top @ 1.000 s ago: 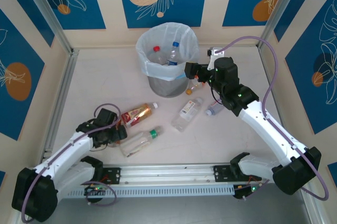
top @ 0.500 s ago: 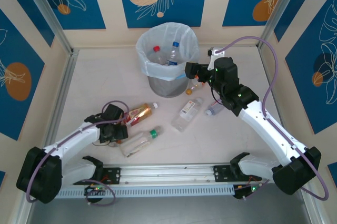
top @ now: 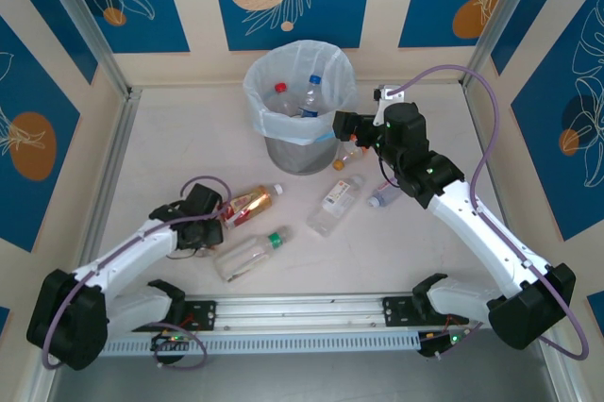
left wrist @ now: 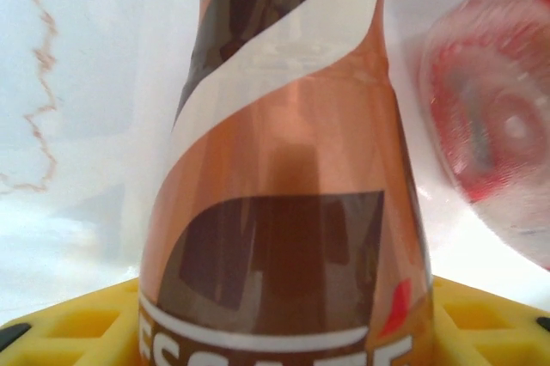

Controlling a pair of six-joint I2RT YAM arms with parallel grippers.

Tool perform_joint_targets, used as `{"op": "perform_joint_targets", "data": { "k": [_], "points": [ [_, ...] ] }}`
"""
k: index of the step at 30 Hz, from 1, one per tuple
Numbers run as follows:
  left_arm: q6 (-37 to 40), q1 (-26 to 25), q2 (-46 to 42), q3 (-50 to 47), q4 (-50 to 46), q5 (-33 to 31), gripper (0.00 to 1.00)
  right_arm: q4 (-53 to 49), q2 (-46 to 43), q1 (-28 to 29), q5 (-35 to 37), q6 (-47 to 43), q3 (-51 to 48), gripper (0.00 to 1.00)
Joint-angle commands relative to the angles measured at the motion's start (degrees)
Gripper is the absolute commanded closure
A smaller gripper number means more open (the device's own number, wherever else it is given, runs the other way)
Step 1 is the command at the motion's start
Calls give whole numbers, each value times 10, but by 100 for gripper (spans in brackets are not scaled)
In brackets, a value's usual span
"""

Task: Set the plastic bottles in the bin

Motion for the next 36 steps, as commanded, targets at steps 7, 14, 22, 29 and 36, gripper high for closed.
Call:
{"op": "perform_joint_targets", "data": {
  "k": [7, 14, 22, 29, 36],
  "points": [
    [-33, 6, -76, 31, -19, -31, 43, 10, -22, -8, 17, 24, -12, 1],
    [-51, 6, -88, 69, 52, -69, 43, 32, -39, -15, 17, 52, -40, 0],
    [-34, 6, -31, 134, 187, -48, 44, 69, -51, -36, -14, 82, -75, 0],
    [9, 6, 7, 196, 276, -39, 44, 66, -63, -44, -19, 93, -87, 1],
    [48, 6, 40, 263, 312, 3, 45, 64, -84, -51, -21, 103, -104, 1]
  ]
}}
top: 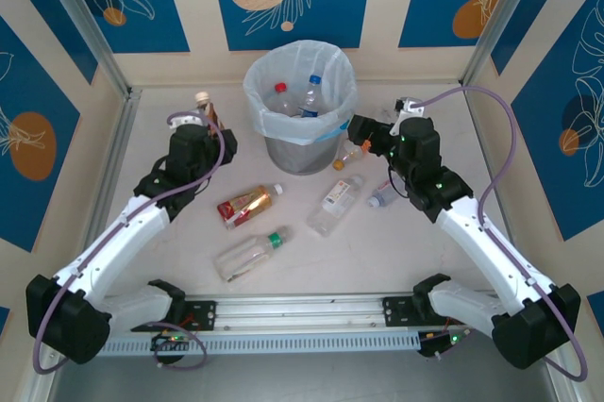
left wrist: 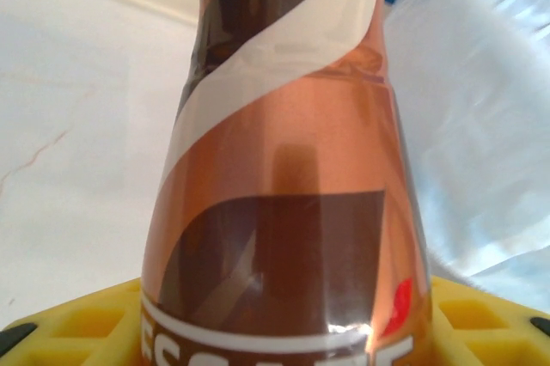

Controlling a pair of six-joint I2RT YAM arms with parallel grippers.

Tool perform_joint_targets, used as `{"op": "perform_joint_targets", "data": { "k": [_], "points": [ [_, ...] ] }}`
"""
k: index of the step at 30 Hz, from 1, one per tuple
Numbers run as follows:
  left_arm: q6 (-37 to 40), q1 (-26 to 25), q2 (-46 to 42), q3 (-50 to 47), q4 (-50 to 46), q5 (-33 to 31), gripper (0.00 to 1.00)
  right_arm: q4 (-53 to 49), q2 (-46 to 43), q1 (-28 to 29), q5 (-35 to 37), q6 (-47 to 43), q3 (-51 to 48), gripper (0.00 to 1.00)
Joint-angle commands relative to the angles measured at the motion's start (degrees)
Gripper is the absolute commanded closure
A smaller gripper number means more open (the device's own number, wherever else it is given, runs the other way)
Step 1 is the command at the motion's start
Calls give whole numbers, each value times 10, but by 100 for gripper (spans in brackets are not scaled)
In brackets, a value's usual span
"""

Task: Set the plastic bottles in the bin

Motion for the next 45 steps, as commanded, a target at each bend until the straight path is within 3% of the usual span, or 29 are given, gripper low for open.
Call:
{"op": "perform_joint_targets", "data": {
  "k": [1, 7, 14, 30, 45],
  "points": [
    [34, 3, 11, 39, 49, 38, 45, 16, -21, -5, -5, 15, -12, 1],
    [55, 3, 53, 90, 87, 121, 45, 32, -31, -11, -57, -11, -19, 0],
    [72, 3, 128, 164, 115, 223, 45, 24, -46, -12, -56, -19, -16, 1],
    [170, 2, 260, 330, 123, 324, 46, -5, -105, -14, -36, -14, -38, 1],
    [451, 1, 435, 587, -108, 366, 47, -35, -147, -16, -23, -4, -44, 1]
  ]
}}
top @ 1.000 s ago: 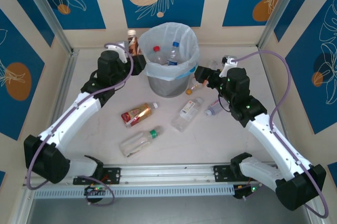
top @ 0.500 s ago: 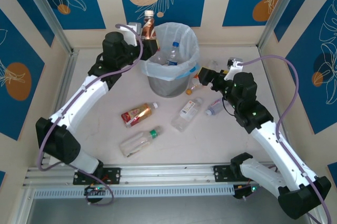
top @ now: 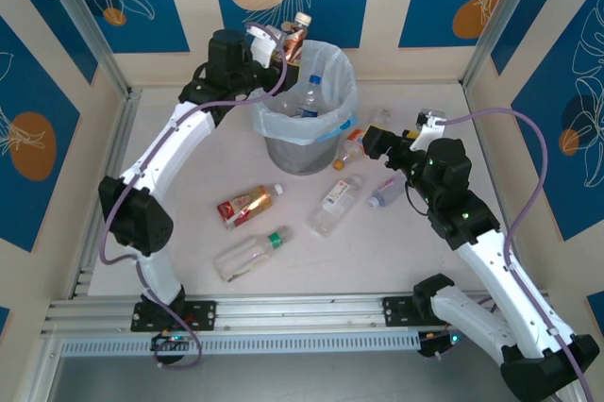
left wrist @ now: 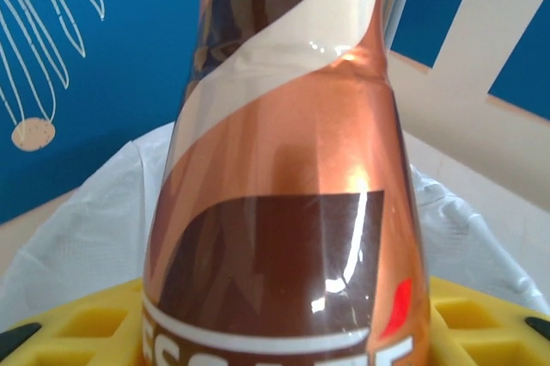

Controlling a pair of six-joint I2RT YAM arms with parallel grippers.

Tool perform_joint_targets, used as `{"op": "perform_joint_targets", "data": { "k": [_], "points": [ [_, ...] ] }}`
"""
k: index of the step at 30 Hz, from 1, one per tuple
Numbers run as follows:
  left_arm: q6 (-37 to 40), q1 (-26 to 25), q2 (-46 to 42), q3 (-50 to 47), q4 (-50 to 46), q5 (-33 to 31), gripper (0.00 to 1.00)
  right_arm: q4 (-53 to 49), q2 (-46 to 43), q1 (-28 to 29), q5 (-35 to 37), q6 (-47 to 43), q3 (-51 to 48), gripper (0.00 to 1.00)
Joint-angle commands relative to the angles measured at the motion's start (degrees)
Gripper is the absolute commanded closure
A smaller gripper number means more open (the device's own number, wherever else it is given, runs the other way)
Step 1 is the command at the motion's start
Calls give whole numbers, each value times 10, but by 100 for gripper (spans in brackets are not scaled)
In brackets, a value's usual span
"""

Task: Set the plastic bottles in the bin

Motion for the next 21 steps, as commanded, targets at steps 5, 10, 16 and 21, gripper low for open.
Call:
{"op": "perform_joint_targets", "data": {
  "k": [5, 10, 16, 21],
  "points": [
    [187, 1, 98, 160, -174, 37, 46, -10, -17, -3, 19, 6, -3, 0],
    [256, 1, 150, 215, -206, 1, 48, -15, -19, -4, 19, 12, -2, 0],
    [298, -2, 181, 236, -224, -9, 44, -23, -22, -4, 24, 12, -4, 0],
    [303, -3, 215, 257, -230, -68, 44, -18, -22, -4, 23, 15, -5, 0]
  ]
}}
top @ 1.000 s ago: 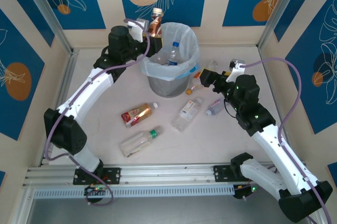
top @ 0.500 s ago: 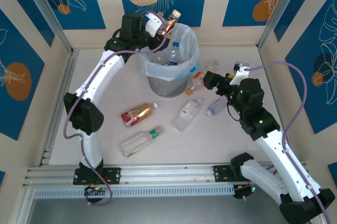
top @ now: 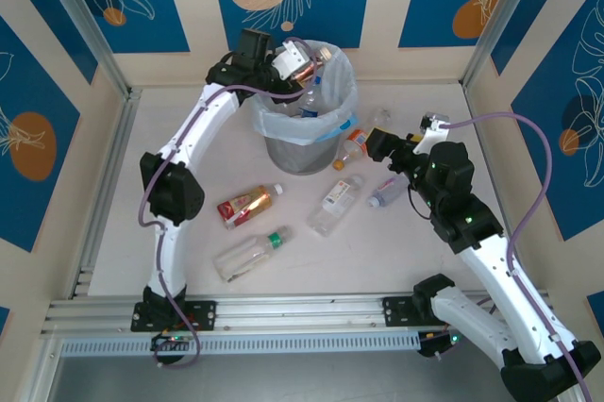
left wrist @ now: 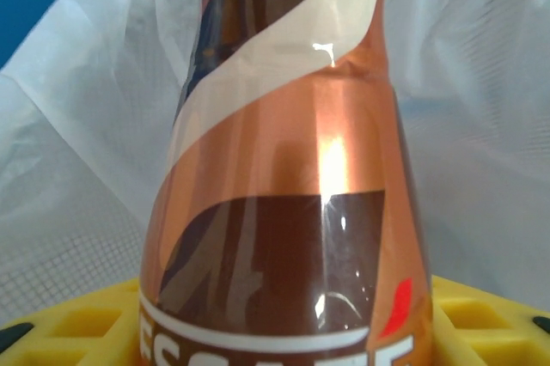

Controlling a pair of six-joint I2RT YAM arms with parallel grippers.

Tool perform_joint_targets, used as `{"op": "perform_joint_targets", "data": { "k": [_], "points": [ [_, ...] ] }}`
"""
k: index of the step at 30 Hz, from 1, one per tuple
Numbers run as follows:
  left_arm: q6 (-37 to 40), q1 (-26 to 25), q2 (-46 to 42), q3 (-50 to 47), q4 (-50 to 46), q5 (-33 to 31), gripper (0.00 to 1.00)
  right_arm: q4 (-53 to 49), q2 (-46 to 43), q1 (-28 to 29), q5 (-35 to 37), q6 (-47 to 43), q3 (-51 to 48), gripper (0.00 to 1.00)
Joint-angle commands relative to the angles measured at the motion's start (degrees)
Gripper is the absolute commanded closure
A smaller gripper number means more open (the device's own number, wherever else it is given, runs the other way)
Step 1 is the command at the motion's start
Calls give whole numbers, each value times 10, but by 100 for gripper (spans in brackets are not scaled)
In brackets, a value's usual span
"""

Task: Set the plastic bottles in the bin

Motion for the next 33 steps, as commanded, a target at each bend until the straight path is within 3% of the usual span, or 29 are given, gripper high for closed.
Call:
{"op": "perform_joint_targets", "data": {
  "k": [1, 5, 15, 17, 24, 33],
  "points": [
    [14, -3, 23, 29, -6, -47, 42, 4, -8, -1, 12, 9, -4, 0],
    [-28, -6, 39, 57, -9, -66, 23, 5, -7, -3, 14, 11, -7, 0],
    [-95, -15, 20, 85, -39, -44, 10, 6, -6, -11, 16, 20, -15, 0],
    [-108, -14, 12, 84, -44, -24, 2, 7, -6, -12, 17, 25, -18, 1],
    [-157, -15, -15, 76, -40, 19, 1, 1, 2, -27, 12, 42, -22, 1],
    [-227, -15, -90, -14, 45, 44, 1, -33, 13, -52, 18, 67, -20, 1]
  ]
}}
